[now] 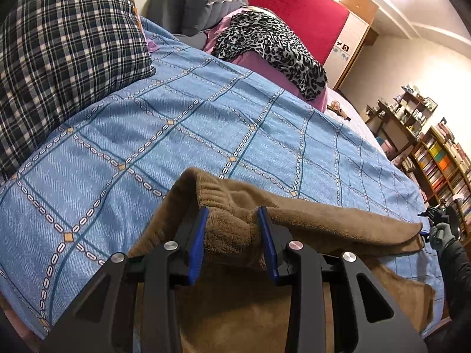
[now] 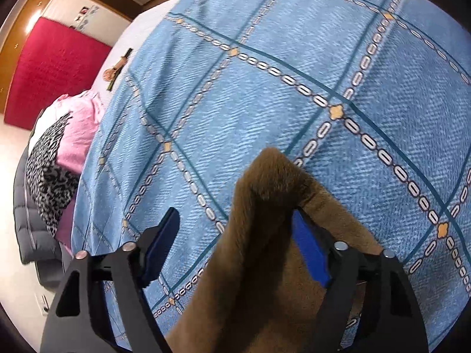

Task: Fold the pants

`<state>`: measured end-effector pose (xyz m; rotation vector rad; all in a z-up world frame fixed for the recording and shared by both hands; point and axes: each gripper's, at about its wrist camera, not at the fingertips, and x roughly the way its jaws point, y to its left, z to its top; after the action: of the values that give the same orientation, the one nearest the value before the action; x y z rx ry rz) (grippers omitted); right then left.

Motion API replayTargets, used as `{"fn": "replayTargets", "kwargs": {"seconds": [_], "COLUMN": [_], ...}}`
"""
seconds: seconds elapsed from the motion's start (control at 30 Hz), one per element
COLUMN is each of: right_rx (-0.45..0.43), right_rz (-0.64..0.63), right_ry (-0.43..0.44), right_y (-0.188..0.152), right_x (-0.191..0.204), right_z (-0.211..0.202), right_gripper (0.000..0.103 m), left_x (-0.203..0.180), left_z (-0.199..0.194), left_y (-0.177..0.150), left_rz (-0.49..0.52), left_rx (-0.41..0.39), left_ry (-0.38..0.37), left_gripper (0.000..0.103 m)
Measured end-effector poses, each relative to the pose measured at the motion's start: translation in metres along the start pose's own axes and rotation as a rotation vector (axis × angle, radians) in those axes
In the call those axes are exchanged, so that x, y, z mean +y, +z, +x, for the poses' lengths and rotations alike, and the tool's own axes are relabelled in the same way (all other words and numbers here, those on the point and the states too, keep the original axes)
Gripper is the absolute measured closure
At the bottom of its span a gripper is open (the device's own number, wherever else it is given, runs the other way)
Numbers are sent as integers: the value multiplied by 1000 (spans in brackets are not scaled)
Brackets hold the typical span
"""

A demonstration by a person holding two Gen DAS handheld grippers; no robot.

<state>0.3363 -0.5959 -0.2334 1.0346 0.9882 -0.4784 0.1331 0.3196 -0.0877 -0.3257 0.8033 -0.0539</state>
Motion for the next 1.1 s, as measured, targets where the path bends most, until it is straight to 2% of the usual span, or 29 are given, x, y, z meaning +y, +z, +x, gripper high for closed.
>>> {"fn": "replayTargets", "kwargs": {"seconds": [0.07,0.13,0.2,0.3,0.37,0.57,0.8,1.1], "right_rx": [4,1,-8,-6,-11,-58,-107,-156], "right_rz": [-13,-29,-33,-32,-43,-70,-62,-40], "right_ry": [-27,-63,-116,-102,-80,-19,58,112], "right_y": [0,-2,-3,-5,-8,-24,-46,-105], "right_x": [3,4,1,-8,-13,-22,-44,-103], "right_z": [1,1,-1,-7,-17,-69,-142,-217], "right_gripper": [32,41,68,87,92,93,93,93], "left_x": [1,1,0,-1,-2,1,7,19], "left_z": [0,0,-2,-4,-5,-7,-16,-45], "left_y": [-1,1,5,15,25,54,70,56], "left_rz": [0,-3,-4,-12,-24,-85,-122,-127], "left_rx": [0,-5,-15,-40,-56,-101,-131,-166], "left_ry": [1,-3,-10,-27,-40,-88,-130,-183], "left_gripper": [69,69,69,69,69,69,69,69]}}
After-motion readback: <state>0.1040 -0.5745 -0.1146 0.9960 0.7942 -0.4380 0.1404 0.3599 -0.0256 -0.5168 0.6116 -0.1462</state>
